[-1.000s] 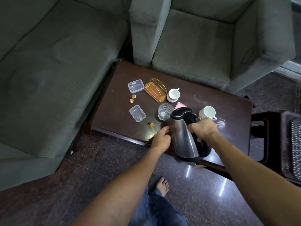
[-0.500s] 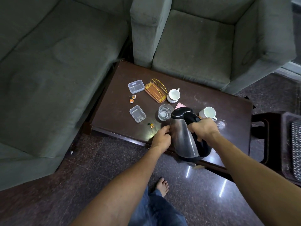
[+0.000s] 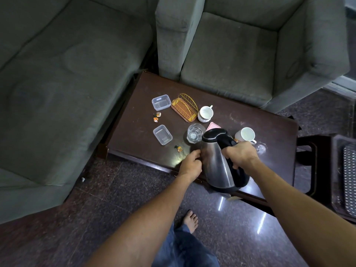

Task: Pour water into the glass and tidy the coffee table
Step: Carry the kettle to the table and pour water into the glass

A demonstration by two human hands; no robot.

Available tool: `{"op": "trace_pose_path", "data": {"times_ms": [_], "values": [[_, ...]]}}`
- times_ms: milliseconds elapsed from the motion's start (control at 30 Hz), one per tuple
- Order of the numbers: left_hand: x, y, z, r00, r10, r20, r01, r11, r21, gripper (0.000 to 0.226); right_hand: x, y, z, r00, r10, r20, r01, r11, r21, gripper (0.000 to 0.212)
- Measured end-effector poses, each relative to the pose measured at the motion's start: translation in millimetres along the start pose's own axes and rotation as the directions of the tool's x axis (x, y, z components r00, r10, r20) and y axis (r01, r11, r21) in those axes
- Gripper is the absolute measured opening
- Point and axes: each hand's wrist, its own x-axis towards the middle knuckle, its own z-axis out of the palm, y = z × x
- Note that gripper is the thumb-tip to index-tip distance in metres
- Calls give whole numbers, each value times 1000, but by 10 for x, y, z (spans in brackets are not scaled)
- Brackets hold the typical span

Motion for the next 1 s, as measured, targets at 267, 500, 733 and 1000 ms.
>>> {"op": "trace_pose_path", "data": {"times_ms": [267, 500, 733, 1000], "values": [[12, -13, -15, 1000, -5, -4, 5, 1000, 15, 55, 0, 3, 13, 1000, 6, 4, -6, 1000, 11, 17], [32, -43, -41, 1000, -17, -13, 18, 1000, 24, 57, -10, -26, 34, 1000, 5, 1, -5, 1000, 7, 14], [30, -41, -64, 1000, -14, -5, 14, 999, 32, 55, -10, -46, 47, 1000, -3, -6, 3, 1000, 0, 13], [54, -59, -68, 1000, -29, -2, 29, 999, 36, 58, 10, -57, 37, 1000, 3, 8, -3, 1000, 7, 12]]}}
